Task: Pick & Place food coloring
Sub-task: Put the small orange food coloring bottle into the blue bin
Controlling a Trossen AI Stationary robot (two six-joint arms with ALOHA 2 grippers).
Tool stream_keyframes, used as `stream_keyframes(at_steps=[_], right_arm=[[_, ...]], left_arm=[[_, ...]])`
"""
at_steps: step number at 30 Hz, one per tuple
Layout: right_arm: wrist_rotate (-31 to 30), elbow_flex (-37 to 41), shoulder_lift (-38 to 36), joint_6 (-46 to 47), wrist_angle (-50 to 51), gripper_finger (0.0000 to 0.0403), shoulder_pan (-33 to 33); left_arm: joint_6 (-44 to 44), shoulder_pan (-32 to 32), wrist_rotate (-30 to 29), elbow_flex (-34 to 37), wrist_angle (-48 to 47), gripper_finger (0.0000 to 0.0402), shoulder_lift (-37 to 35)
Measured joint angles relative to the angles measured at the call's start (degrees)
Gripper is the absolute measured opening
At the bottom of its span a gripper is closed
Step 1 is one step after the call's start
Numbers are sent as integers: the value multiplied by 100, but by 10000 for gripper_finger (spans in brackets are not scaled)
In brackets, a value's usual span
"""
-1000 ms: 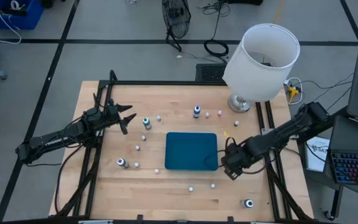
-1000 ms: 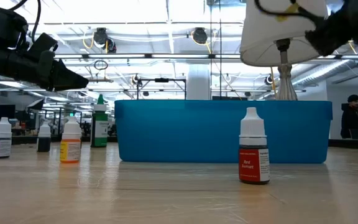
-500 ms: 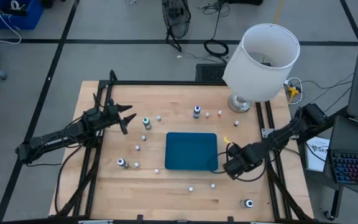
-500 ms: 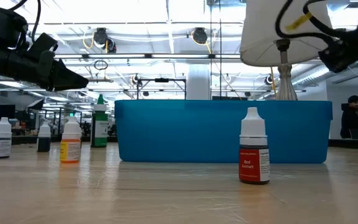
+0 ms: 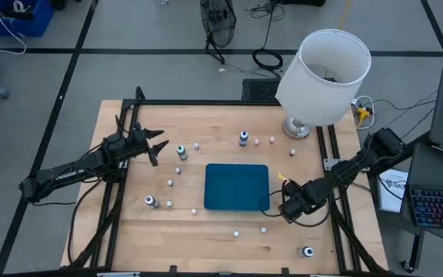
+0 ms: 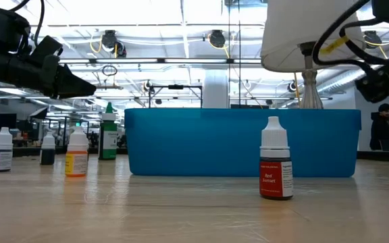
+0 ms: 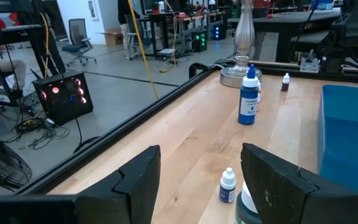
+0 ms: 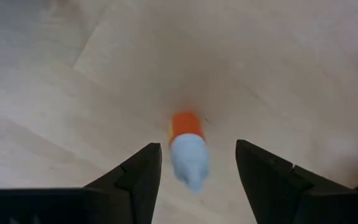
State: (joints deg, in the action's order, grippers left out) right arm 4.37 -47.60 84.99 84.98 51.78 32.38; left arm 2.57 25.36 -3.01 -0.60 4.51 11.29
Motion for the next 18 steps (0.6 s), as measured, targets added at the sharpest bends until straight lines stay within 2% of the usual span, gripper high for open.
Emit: stream_keyframes(at_steps=[6,18], right_arm=[[10,123,0,-34,-434,194,-2],[-34,123,0,-58,-433,194,-2]], left_arm=[[0,0,0,0,0,225,0],[0,0,0,0,0,225,0]])
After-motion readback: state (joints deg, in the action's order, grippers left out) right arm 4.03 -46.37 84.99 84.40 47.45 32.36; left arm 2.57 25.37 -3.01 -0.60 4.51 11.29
